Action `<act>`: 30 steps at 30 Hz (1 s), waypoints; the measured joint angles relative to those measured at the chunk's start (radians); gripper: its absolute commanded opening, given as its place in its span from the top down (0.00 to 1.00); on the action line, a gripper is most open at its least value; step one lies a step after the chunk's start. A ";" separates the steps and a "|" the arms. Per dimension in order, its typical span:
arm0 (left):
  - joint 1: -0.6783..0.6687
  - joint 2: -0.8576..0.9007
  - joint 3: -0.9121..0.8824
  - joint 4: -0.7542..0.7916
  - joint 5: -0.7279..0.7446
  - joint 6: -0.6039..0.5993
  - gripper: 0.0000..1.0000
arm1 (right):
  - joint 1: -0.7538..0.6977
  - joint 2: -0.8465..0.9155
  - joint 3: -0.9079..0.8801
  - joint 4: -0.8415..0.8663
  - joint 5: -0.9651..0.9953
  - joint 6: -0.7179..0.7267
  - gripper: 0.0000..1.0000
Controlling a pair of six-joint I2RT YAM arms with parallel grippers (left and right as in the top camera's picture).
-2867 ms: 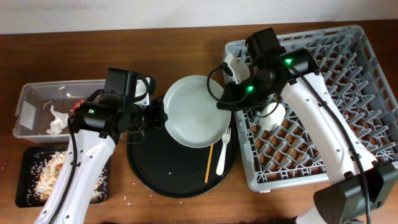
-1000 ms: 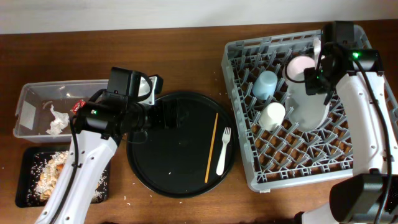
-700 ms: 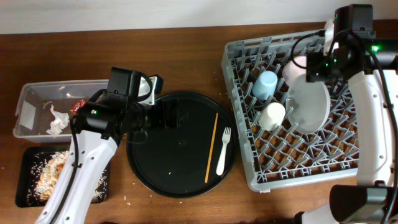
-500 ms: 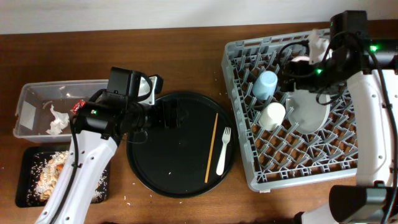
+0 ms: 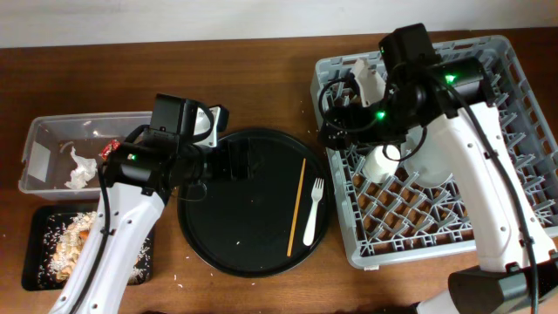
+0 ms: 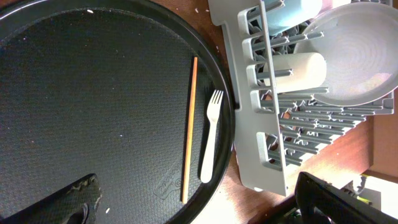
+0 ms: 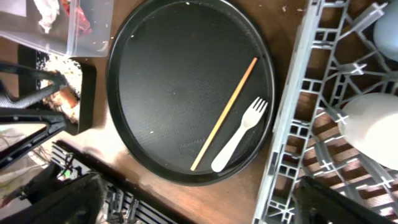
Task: Sort waste into correct bins and load items into the dishwasher rack
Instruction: 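Grasp the wooden chopstick on the serving tray with the right gripper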
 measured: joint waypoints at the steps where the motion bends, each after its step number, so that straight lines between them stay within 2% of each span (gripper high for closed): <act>1: 0.000 0.000 0.000 0.000 0.000 0.000 0.01 | 0.009 0.000 0.000 0.000 -0.003 0.015 0.28; 5: 0.017 -0.001 0.008 0.036 -0.010 -0.004 0.01 | 0.074 0.000 0.000 0.000 -0.007 0.067 0.36; 6: 0.032 -0.002 0.008 0.033 -0.017 -0.005 0.01 | 0.106 0.000 -0.002 0.000 -0.006 0.080 0.41; 7: 0.117 -0.002 0.026 0.001 -0.026 -0.005 0.01 | 0.141 0.000 -0.013 0.003 0.013 0.117 0.52; 11: 0.454 -0.007 0.082 -0.056 -0.042 -0.005 0.01 | 0.235 0.000 -0.131 0.098 0.119 0.285 0.73; 14: 0.610 -0.011 0.083 -0.069 -0.046 -0.005 0.01 | 0.312 0.002 -0.290 0.271 0.151 0.393 0.75; 16: 0.666 -0.013 0.084 -0.069 -0.048 -0.005 0.01 | 0.340 0.006 -0.429 0.395 0.170 0.476 0.75; 21: 0.668 -0.013 0.085 -0.070 -0.046 -0.005 0.01 | 0.390 0.008 -0.681 0.711 0.249 0.586 0.75; 23: 0.668 -0.013 0.085 -0.071 -0.045 -0.005 0.01 | 0.433 0.008 -0.725 0.742 0.365 0.626 0.79; 26: 0.668 -0.013 0.085 -0.071 -0.045 -0.005 0.01 | 0.481 0.008 -0.728 0.741 0.501 0.700 0.80; 30: 0.668 -0.013 0.085 -0.071 -0.045 -0.005 0.01 | 0.535 0.009 -0.728 0.741 0.599 0.765 0.80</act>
